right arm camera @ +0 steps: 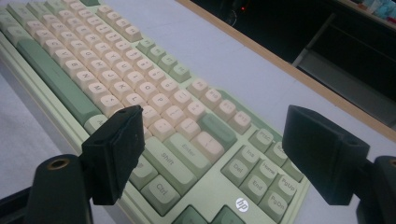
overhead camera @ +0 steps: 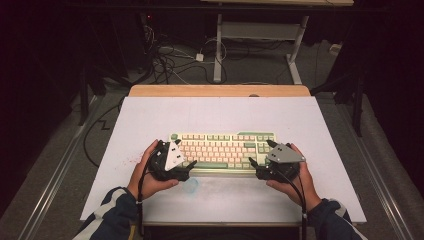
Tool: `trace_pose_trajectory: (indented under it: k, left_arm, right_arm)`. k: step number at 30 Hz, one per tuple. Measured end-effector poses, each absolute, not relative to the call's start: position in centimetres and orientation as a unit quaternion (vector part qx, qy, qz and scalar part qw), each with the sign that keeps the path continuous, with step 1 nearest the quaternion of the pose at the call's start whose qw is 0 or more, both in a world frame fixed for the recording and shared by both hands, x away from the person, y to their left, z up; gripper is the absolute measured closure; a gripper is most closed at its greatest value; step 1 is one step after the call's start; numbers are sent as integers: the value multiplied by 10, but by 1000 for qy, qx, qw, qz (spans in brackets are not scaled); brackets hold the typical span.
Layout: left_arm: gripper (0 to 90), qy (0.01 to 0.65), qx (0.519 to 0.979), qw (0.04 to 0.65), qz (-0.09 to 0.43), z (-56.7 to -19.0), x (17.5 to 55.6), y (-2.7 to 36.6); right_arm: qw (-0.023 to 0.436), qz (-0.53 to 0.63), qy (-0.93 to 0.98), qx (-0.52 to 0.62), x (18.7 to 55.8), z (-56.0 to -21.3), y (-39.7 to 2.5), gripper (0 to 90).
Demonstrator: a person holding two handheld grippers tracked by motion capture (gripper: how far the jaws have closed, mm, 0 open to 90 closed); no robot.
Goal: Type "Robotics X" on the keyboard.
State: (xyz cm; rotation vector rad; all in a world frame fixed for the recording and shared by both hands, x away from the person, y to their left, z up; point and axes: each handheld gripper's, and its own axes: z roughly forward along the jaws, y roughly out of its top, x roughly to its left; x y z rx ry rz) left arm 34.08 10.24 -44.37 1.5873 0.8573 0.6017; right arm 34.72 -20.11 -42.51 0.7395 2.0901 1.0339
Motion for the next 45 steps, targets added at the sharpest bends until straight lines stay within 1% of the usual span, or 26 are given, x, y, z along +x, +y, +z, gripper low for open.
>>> trace_pose_trajectory:
  k: [25, 45]
  left_arm:
    - [175, 377, 682, 570, 260, -447, 328, 120]
    - [175, 383, 681, 564, 267, -452, 323, 130]
  right_arm:
    - [357, 390, 800, 285, 329, -421, -217, 216]
    - [374, 372, 802, 280, 325, -421, -221, 215]
